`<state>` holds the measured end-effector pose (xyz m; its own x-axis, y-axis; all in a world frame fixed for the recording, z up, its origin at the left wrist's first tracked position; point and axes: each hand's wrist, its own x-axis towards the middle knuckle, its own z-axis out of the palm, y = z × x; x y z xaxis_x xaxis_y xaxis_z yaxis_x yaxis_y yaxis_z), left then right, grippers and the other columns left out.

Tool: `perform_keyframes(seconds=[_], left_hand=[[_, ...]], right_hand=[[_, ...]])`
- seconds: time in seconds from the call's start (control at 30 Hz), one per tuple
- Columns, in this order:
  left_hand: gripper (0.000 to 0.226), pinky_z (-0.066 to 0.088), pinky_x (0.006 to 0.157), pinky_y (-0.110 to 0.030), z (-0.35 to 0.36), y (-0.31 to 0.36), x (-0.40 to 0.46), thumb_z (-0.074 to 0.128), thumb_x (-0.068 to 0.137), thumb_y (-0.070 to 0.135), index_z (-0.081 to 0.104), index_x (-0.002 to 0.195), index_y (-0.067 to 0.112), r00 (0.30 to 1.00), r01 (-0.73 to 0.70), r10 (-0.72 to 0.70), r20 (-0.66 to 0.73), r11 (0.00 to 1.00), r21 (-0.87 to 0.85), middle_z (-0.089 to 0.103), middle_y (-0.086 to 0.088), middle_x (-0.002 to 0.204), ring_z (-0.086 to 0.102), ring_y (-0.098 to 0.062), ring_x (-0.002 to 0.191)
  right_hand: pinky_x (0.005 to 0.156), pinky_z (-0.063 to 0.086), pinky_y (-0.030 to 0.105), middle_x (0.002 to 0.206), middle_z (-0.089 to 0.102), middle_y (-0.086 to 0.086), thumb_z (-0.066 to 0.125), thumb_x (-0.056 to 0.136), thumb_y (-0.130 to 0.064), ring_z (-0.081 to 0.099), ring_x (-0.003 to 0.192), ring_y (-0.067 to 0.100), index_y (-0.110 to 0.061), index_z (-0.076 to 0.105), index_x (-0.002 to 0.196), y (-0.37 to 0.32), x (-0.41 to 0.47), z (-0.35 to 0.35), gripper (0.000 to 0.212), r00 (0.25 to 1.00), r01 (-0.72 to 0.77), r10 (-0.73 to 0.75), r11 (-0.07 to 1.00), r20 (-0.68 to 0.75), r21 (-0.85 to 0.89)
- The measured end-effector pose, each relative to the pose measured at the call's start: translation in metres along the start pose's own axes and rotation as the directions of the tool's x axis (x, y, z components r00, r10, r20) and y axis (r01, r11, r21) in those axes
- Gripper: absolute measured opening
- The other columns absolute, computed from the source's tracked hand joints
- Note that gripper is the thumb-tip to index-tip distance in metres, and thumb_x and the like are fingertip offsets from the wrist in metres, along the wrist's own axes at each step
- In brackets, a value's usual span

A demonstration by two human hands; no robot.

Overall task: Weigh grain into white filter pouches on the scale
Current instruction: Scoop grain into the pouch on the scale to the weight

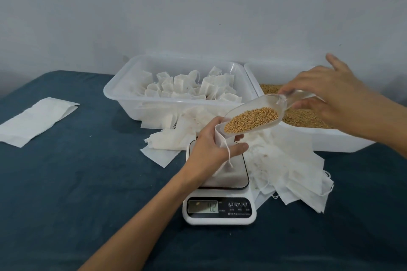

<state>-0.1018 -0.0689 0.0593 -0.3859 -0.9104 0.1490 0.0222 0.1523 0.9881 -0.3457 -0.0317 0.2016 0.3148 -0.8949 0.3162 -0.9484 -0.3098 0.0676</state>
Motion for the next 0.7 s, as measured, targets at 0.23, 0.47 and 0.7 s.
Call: perform_keyframes(seconds=[0.23,0.47,0.7], left_hand=[[0.047,0.052,0.097,-0.031,0.0025,0.0014,-0.001,0.083,0.075,0.022,0.065,0.118,0.019,1.0,-0.01,0.01,0.007,1.0,-0.006,0.076,0.009,0.097,0.072,-0.009,0.101],[0.046,0.052,0.104,-0.046,0.0025,0.0023,-0.0015,0.084,0.075,0.022,0.063,0.117,0.018,1.0,0.004,-0.004,0.01,1.0,0.002,0.075,0.006,0.096,0.071,-0.016,0.098],[0.046,0.05,0.109,-0.049,0.0034,0.0023,-0.0015,0.084,0.073,0.027,0.065,0.115,0.026,1.0,0.017,-0.016,-0.013,0.999,0.035,0.075,0.005,0.106,0.07,-0.021,0.108]], right_hand=[[0.123,0.0,0.052,0.107,0.068,-0.001,0.069,0.092,-0.012,0.057,0.119,0.03,-0.02,0.07,0.12,-0.0052,-0.0013,-0.0008,0.029,1.0,-0.008,0.009,0.998,0.014,-0.058],[0.123,-0.001,0.052,0.106,0.068,-0.002,0.069,0.091,-0.011,0.056,0.119,0.029,-0.021,0.07,0.12,-0.0043,-0.0027,-0.0013,0.031,1.0,-0.001,0.002,0.995,0.015,-0.098],[0.123,0.001,0.057,0.103,0.068,-0.003,0.071,0.089,-0.007,0.058,0.115,0.03,-0.021,0.07,0.118,-0.0019,-0.0046,0.0024,0.033,1.0,0.015,-0.015,0.995,0.009,-0.096]])
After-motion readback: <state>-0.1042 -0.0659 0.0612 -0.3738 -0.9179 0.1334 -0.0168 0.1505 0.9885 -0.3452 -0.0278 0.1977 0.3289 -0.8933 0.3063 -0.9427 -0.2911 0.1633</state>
